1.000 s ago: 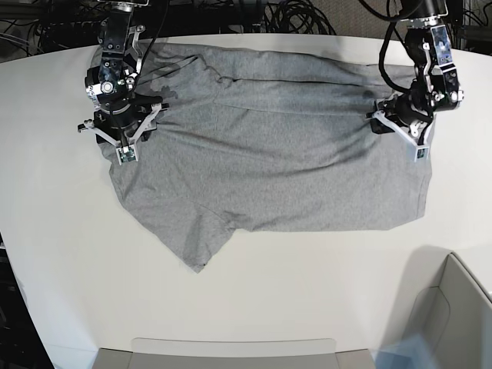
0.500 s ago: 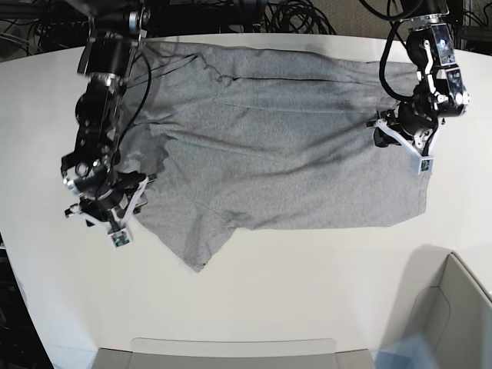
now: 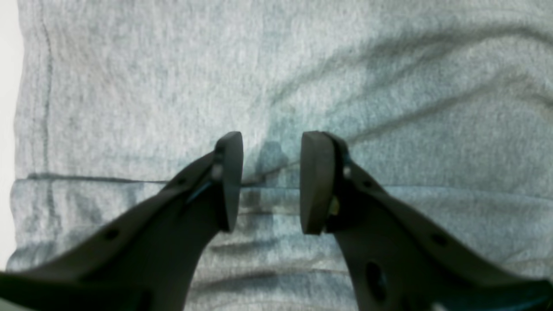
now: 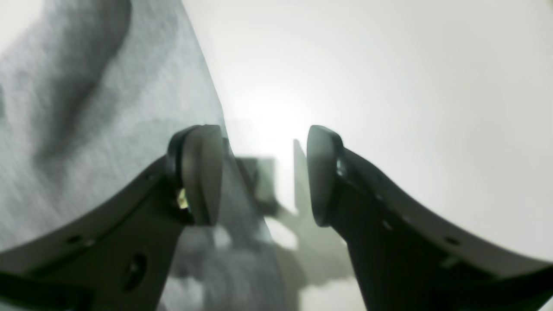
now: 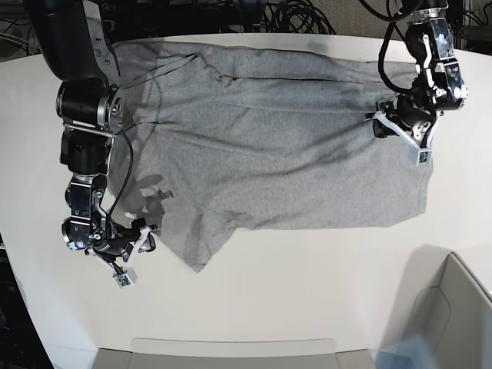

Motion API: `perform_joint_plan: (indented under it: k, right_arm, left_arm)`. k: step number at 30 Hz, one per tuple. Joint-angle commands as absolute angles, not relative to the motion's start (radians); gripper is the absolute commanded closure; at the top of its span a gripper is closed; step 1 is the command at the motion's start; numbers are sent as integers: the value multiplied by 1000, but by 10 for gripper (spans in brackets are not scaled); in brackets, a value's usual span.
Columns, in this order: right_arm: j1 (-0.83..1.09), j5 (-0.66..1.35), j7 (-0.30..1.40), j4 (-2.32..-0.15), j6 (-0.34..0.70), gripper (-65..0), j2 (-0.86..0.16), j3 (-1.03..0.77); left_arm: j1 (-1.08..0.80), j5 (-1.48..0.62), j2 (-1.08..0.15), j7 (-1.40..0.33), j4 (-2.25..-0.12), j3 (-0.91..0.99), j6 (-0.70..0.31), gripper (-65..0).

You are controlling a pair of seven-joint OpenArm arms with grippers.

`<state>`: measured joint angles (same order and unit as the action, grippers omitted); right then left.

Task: Fold the T-shirt properly
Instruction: 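Move both grippers to the hem corners and grasp them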

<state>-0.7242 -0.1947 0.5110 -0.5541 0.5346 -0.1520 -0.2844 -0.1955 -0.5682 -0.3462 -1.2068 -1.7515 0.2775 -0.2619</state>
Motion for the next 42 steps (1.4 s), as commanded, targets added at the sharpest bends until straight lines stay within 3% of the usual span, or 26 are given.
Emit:
perform_joint_plan:
  k: [1,4,13,18,25,30,37,42]
  right_arm:
    - [-776,-180,453,-533,518,-311,-166,-286]
    - [-799,-182,361,-418,469,-311,-174,-278]
    - [-826,-183,219,-199,463,-311,-171,-277]
    - [-817,-193,219,-156,470,-311,-147,-259]
    - [-779,-291,220,-153,472,-311,-62,-67]
    - [-774,-288,222,-150,472,-310,-51,-59]
    - [-765,-288,222,-151,472,-310,-61,-59]
    - [-765,-288,262,-156,472,-310,-74,-59]
  left_arm:
    - [-183,-575,-358,-1198,-1768,283,-263,-230]
    - [-182,-575,-358,-1198,-1767,283,-263,-230]
    - [-180,-575,-357,-1198,-1765,283,-263,-230]
    - [-180,-575,-357,-1196,-1765,283,-263,-230]
    - [-179,-575,-355,-1191,-1765,283,-263,-230]
    - [-168,-573,-360,-1185,-1765,285,-263,-230]
    - [-8,-570,-392,-1184,-1722,357,-265,-236]
    - [243,-570,-499,-1159,-1408,361,-268,-303]
